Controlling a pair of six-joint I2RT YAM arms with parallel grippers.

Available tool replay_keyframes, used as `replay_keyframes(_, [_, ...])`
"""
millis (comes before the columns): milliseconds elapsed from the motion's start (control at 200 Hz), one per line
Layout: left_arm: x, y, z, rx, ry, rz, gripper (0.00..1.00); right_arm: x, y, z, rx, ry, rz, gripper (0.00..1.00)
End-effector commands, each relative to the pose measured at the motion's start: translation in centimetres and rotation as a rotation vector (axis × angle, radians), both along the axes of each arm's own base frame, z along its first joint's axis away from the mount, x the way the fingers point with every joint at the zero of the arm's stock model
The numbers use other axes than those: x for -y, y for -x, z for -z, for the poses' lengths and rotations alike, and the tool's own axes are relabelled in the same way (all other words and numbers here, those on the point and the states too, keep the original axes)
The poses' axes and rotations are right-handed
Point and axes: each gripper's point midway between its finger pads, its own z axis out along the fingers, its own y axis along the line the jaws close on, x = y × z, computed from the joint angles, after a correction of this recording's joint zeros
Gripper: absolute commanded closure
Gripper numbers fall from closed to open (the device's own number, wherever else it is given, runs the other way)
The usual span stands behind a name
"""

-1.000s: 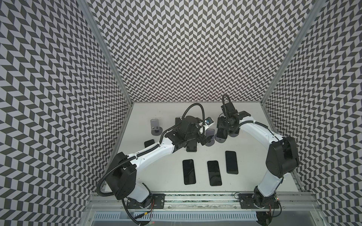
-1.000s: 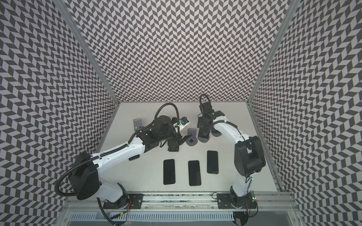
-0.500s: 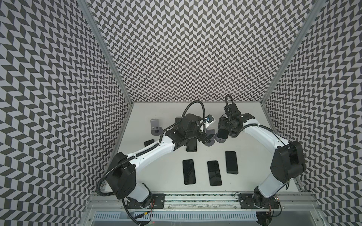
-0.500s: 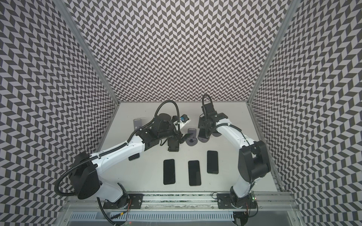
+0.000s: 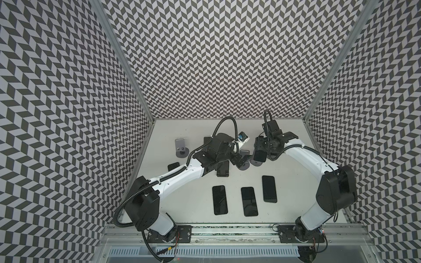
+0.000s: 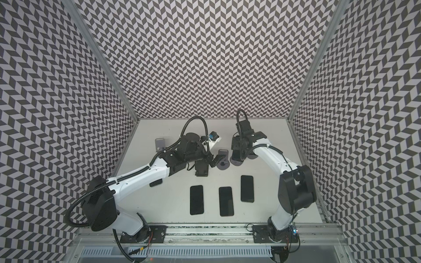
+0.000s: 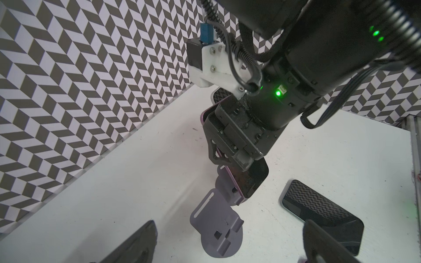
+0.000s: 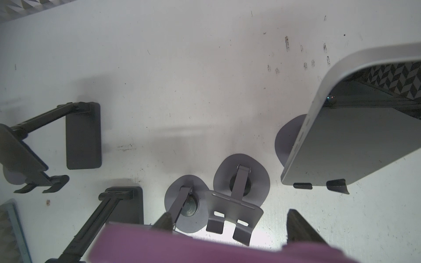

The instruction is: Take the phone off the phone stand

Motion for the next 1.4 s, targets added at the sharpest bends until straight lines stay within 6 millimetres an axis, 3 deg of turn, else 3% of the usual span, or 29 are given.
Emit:
replay_keyframes(0, [0.0, 0.4, -1.3, -0.004, 0.057, -0.008, 0.0, -0.2, -0.6, -2.9, 0.079, -0.028, -0.019, 0.46])
replay_keyframes(165, [0.0, 0.1, -1.4, -0.007, 0.074, -0.027, 0.0, -0.7, -0.6, -3.1, 0.08, -0.045, -0.058, 0.46])
replay_keyframes(290, [0.4, -0.4, -2.6, 0.006, 0.087, -0.03, 0.0, -1.8, -0.4, -4.2, 0.106, -0.089, -0.119, 0.46])
replay_keyframes(566, [0.0, 0.0, -4.5, 0.064, 0.079, -0.011, 0.0, -1.7, -0.5, -4.9, 0.111, -0.095, -0.121, 0.46])
replay_keyframes(961, [-0.6, 2.1, -3.5, 0.074, 0.028, 0.075, 0.0, -1.1, 0.9, -4.6, 0.087, -0.1, -0.105, 0.47])
replay_keyframes(1397, [-1.2, 4.2, -4.1, 0.11, 0.047, 0.145, 0.0, 0.2, 3.4, -6.4, 0.082, -0.074, -0.104, 0.48])
